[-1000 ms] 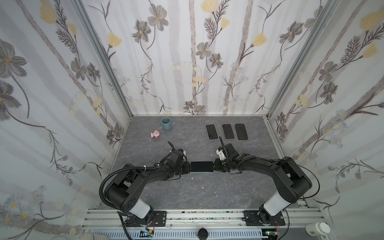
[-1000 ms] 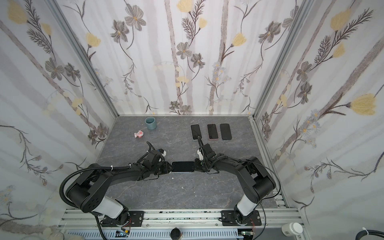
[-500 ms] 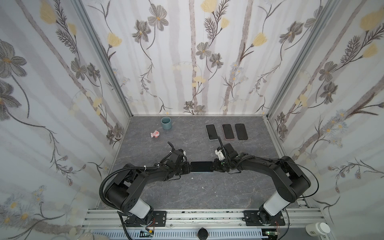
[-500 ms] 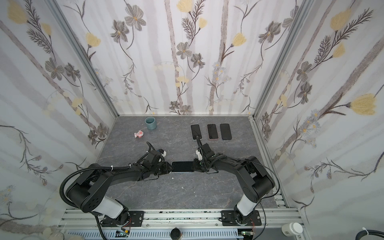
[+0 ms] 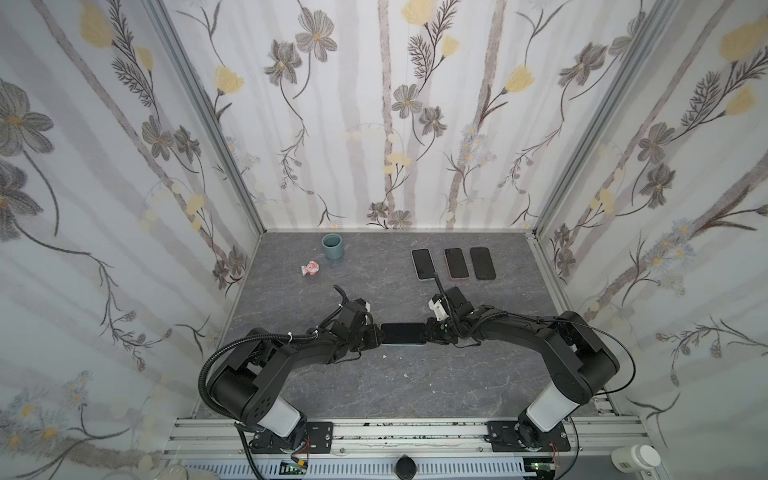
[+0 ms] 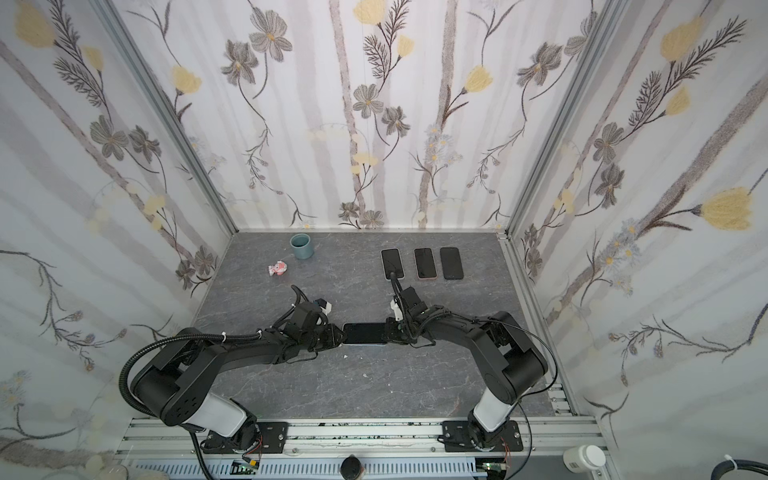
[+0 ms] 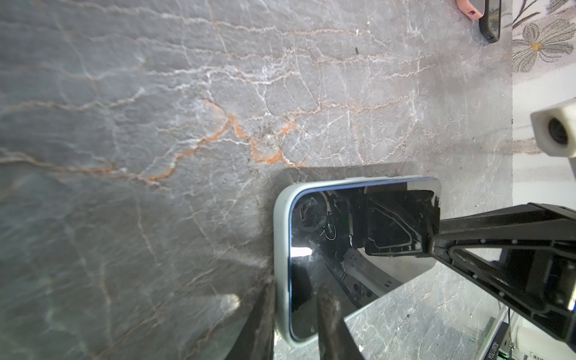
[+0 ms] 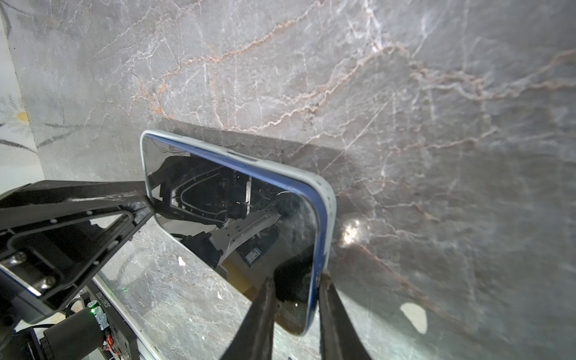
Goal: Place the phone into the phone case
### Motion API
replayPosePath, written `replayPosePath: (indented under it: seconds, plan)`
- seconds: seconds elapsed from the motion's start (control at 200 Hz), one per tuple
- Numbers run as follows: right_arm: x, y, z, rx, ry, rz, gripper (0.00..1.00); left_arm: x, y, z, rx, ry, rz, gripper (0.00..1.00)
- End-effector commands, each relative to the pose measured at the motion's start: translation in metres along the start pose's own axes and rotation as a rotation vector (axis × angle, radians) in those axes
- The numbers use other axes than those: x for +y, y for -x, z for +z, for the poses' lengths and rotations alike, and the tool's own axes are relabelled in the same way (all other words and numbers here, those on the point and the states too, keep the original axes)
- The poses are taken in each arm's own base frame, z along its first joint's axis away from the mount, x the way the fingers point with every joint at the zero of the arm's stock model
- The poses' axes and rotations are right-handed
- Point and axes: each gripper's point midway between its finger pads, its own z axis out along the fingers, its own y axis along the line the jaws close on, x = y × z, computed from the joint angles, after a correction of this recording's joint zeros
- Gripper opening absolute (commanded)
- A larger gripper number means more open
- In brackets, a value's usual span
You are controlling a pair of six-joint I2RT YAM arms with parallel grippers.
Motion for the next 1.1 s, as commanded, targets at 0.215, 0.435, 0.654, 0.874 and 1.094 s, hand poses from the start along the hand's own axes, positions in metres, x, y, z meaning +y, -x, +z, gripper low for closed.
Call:
replayPosePath:
  seconds: [0.215,0.435,0.654,0.874,1.094]
  plan:
    - [0.014,0.001,-0.002,0.003,0.042,-0.022,0.24,-0.002,-0.004,0.0,0.014,-0.017,-0.012,0.25]
    - [0.019,0.0,-0.001,0.007,0.06,-0.024,0.24,-0.004,-0.005,0.0,0.018,-0.026,-0.016,0.25]
    - [0.026,-0.001,0.0,0.013,0.093,-0.023,0.24,-0.005,-0.007,0.001,0.02,-0.038,-0.023,0.25]
    - [0.025,0.0,-0.004,0.003,0.079,-0.032,0.24,-0.007,-0.004,0.002,0.009,-0.042,-0.023,0.25]
    - [0.022,0.004,-0.01,-0.017,0.056,-0.053,0.26,-0.001,-0.003,0.004,0.013,-0.002,-0.031,0.24]
